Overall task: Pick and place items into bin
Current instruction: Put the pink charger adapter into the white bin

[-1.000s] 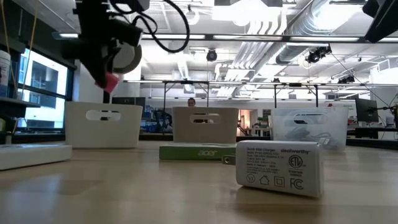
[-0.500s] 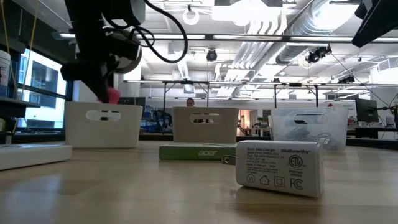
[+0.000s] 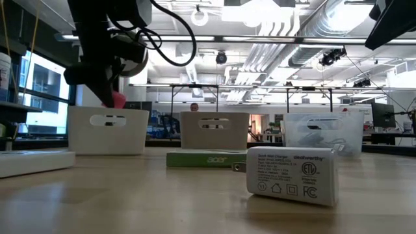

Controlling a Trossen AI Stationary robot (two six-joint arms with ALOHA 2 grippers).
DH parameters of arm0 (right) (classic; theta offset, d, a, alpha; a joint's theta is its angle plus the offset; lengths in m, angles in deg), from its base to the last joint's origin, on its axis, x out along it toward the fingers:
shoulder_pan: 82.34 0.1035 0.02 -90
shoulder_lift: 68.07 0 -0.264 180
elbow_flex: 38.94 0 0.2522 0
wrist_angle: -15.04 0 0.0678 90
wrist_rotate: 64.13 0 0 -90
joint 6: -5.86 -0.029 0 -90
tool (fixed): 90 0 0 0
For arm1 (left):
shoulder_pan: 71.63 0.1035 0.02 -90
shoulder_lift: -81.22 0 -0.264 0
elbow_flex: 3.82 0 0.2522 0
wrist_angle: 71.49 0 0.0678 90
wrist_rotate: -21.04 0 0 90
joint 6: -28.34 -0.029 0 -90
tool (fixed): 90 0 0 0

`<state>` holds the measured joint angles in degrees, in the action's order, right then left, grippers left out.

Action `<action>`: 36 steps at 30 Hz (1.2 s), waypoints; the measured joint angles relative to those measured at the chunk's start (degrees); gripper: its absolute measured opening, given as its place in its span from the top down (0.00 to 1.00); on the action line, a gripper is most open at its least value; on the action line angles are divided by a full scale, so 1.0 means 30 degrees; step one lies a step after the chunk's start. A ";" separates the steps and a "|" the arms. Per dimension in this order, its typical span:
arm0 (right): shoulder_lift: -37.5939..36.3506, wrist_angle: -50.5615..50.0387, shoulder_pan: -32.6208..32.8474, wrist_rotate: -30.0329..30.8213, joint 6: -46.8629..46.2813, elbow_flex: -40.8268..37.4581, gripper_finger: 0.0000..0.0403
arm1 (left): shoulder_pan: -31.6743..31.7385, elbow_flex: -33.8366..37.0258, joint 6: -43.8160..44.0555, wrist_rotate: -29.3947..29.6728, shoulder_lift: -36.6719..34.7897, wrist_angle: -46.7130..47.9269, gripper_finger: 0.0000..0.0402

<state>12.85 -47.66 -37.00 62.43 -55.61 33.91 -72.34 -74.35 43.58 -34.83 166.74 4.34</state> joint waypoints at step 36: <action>0.0000 0.0122 0.0004 0.0001 -0.0036 0.0007 0.65 | 0.0000 -0.0007 0.0073 -0.0153 0.0622 0.0033 0.54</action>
<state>12.85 -47.29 -36.99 62.43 -55.72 33.93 -72.34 -74.38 43.80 -35.28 168.61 4.44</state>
